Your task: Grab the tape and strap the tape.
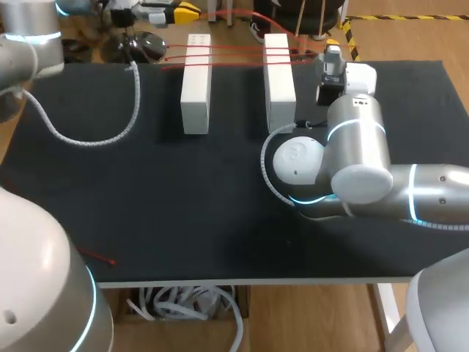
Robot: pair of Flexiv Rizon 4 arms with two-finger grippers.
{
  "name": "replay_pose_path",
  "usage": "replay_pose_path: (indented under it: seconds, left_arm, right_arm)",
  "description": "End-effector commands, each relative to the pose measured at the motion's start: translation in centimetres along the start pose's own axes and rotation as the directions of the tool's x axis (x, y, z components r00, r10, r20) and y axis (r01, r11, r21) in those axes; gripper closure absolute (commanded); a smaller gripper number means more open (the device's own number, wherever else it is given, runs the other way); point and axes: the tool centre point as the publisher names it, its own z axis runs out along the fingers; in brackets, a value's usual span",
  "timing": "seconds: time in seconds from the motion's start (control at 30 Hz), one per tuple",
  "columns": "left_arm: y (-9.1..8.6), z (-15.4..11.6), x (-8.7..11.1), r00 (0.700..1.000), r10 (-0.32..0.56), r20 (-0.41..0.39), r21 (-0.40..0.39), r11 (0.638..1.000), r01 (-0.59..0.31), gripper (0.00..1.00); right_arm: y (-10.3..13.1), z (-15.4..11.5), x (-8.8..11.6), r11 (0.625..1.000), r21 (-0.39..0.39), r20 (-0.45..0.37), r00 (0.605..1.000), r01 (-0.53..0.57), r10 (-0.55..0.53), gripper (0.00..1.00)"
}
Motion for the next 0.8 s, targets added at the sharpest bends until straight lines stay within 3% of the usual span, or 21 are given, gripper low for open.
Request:
replay_pose_path:
  seconds: [0.03, 0.2, 0.23, 0.27, 0.33, 0.37, 0.4, 0.47, 0.5, 0.53, 0.6, 0.63, 0.7, 0.73, 0.8]
  left_arm:
    - [-1.2, 0.7, 1.6, 0.897, -0.176, 0.406, -0.629, 0.658, 0.414, 1.0]
    - [-1.0, 1.0, 1.2, 0.829, -0.21, 0.518, -0.653, 0.529, 0.542, 1.0]
    - [-1.0, 1.1, 1.1, 0.819, -0.199, 0.539, -0.65, 0.52, 0.554, 1.0]
    - [-0.9, 1.2, 0.9, 0.792, -0.216, 0.571, -0.645, 0.48, 0.595, 1.0]
    - [-0.8, 1.2, 0.8, 0.771, -0.193, 0.606, -0.638, 0.462, 0.617, 1.0]
    - [-0.8, 1.3, 0.7, 0.737, -0.209, 0.642, -0.629, 0.407, 0.663, 1.0]
    - [-0.8, 1.4, 0.7, 0.742, -0.19, 0.643, -0.636, 0.408, 0.655, 1.0]
    - [-0.9, 1.4, 0.7, 0.712, -0.191, 0.676, -0.632, 0.348, 0.693, 1.0]
    - [-0.9, 1.5, 0.7, 0.723, -0.17, 0.669, -0.644, 0.353, 0.679, 1.0]
    - [-1.0, 1.5, 0.9, 0.707, -0.167, 0.688, -0.638, 0.326, 0.698, 1.0]
    - [-1.2, 1.7, 1.1, 0.712, -0.145, 0.687, -0.652, 0.31, 0.692, 1.0]
    - [-1.2, 1.8, 1.2, 0.702, -0.139, 0.699, -0.651, 0.283, 0.704, 1.0]
    - [-1.4, 2.0, 1.4, 0.713, -0.112, 0.693, -0.666, 0.279, 0.692, 1.0]
    - [-1.6, 2.1, 1.5, 0.704, -0.106, 0.702, -0.665, 0.256, 0.701, 1.0]
    - [-1.7, 2.3, 1.7, 0.718, -0.083, 0.691, -0.679, 0.265, 0.684, 1.0]
  right_arm:
    - [-0.1, 0.0, 0.1, 1.0, -0.001, 0.004, 1.0, 0.001, -0.001, 1.0]
    - [-0.1, 0.0, 0.1, 1.0, -0.001, 0.004, 1.0, 0.001, -0.001, 1.0]
    - [-0.1, 0.0, 0.1, 1.0, -0.001, 0.004, 1.0, 0.001, -0.001, 1.0]
    - [-0.1, 0.0, 0.1, 1.0, -0.001, 0.004, 1.0, 0.001, -0.001, 1.0]
    - [-0.1, 0.0, 0.1, 1.0, -0.001, 0.004, 1.0, 0.001, -0.001, 1.0]
    - [-0.1, 0.0, 0.1, 1.0, -0.001, 0.004, 1.0, 0.001, -0.001, 1.0]
    - [-0.1, 0.0, 0.1, 1.0, -0.001, 0.004, 1.0, 0.001, -0.001, 1.0]
    - [-0.1, 0.0, 0.1, 1.0, -0.001, 0.004, 1.0, 0.001, -0.001, 1.0]
    - [-0.1, 0.0, 0.1, 1.0, -0.001, 0.004, 1.0, 0.001, -0.001, 1.0]
    - [-0.1, 0.0, 0.1, 1.0, -0.001, 0.004, 1.0, 0.001, -0.001, 1.0]
    - [-0.1, 0.0, 0.1, 1.0, -0.001, 0.004, 1.0, 0.001, -0.001, 1.0]
    - [-0.1, 0.0, 0.1, 1.0, -0.001, 0.004, 1.0, 0.001, -0.001, 1.0]
    - [-0.1, 0.0, 0.1, 1.0, -0.001, 0.004, 1.0, 0.001, -0.001, 1.0]
    - [-0.1, 0.0, 0.1, 1.0, -0.001, 0.004, 1.0, 0.001, -0.001, 1.0]
    - [-0.1, 0.0, 0.1, 1.0, -0.001, 0.004, 1.0, 0.001, -0.001, 1.0]
